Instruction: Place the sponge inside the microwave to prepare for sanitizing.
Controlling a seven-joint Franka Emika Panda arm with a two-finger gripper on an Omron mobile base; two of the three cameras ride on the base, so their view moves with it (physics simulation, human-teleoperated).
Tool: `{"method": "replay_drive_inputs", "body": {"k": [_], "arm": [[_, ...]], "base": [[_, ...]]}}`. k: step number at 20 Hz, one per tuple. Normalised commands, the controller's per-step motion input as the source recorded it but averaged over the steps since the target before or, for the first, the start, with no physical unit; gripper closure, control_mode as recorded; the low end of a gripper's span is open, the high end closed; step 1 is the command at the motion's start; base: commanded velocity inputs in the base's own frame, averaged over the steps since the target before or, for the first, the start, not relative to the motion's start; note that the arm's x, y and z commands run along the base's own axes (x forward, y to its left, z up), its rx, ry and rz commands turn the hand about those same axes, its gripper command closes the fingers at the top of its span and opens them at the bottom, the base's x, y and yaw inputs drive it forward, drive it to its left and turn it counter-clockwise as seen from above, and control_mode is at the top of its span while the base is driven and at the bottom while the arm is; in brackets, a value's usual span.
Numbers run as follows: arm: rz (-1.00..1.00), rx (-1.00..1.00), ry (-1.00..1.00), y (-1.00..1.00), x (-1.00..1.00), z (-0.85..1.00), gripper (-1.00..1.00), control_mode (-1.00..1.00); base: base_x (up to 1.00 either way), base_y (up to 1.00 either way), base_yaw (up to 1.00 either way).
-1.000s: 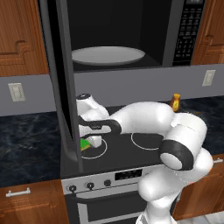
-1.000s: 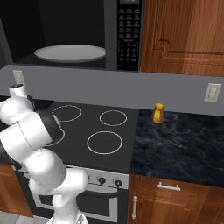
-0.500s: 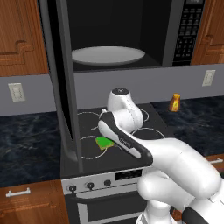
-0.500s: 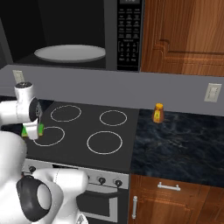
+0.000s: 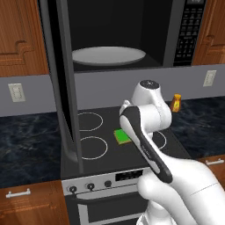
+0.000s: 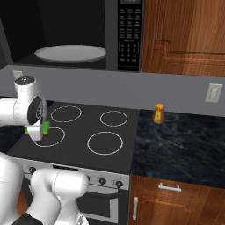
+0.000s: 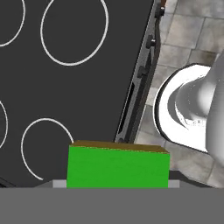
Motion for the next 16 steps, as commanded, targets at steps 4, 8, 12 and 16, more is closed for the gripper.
{"method": "replay_drive_inputs", "body": {"k": [4,8,12,16], "arm": [[-0.06,-0.14,0.00,-0.42,-0.32,0.68,1.00,-1.00],[-0.08,-0.07,0.00,-0.40,-0.45,0.82,1.00,-1.00],[-0.06,-0.01,-0.05,-0.31,-0.59,0.70,1.00,-1.00],[-0.01,0.00,-0.13,-0.18,-0.62,0.63,1.00,-1.00]], "base": [[0.00,0.00,0.00],[0.00,0.00,0.00],[0.00,0.00,0.00],[0.00,0.00,0.00]]}}
